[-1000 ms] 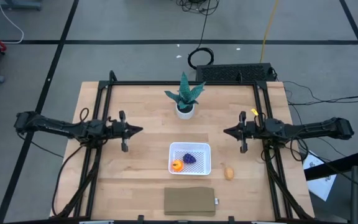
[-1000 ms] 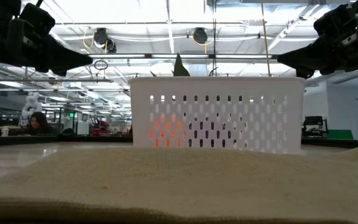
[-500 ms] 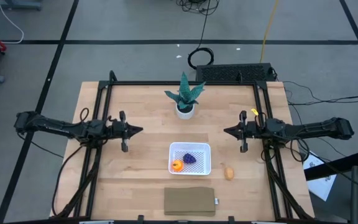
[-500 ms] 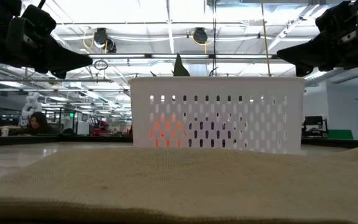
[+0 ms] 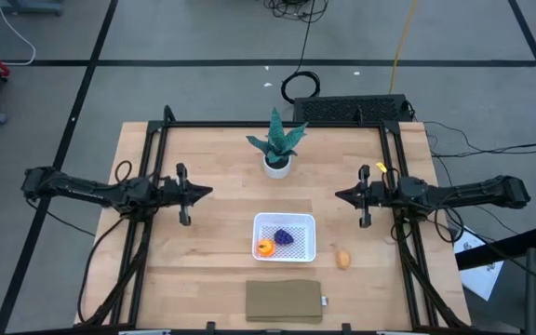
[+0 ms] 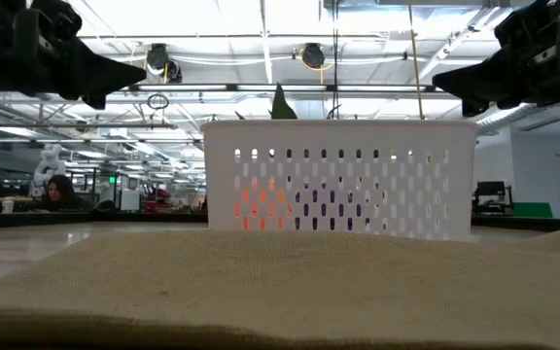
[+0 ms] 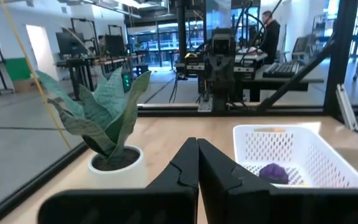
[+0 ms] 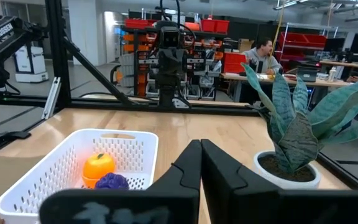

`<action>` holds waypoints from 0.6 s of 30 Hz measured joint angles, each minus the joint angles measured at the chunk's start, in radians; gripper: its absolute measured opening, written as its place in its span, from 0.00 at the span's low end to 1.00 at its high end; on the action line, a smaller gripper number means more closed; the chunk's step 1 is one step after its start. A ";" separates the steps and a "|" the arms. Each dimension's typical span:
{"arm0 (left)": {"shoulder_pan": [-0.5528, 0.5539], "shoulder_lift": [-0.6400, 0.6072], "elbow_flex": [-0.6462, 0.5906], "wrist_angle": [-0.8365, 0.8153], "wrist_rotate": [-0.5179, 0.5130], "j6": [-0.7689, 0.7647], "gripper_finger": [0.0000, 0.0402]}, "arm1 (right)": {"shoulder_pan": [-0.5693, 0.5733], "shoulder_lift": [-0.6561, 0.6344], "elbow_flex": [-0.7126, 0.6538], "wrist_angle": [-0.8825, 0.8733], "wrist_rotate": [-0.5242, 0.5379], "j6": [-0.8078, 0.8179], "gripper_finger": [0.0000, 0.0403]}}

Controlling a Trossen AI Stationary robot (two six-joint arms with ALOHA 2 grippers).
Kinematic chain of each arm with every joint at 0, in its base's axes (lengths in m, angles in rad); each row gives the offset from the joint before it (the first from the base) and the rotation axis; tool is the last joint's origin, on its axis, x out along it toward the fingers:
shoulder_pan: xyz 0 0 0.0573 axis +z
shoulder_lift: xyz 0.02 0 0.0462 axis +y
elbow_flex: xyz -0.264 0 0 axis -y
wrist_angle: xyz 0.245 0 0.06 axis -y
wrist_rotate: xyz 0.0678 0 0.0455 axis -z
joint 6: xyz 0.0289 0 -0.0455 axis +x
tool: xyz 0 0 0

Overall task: Pick and placing Produce into tupperware
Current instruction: Put the brown potato into the white basket

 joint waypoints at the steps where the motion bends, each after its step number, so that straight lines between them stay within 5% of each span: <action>1: 0.000 0.000 0.000 -0.001 0.000 0.012 0.00 | 0.000 0.001 0.000 0.000 0.000 0.000 0.00; 18: 0.000 0.000 0.000 0.007 0.016 0.036 0.00 | 0.014 0.043 0.000 -0.001 -0.050 0.053 0.00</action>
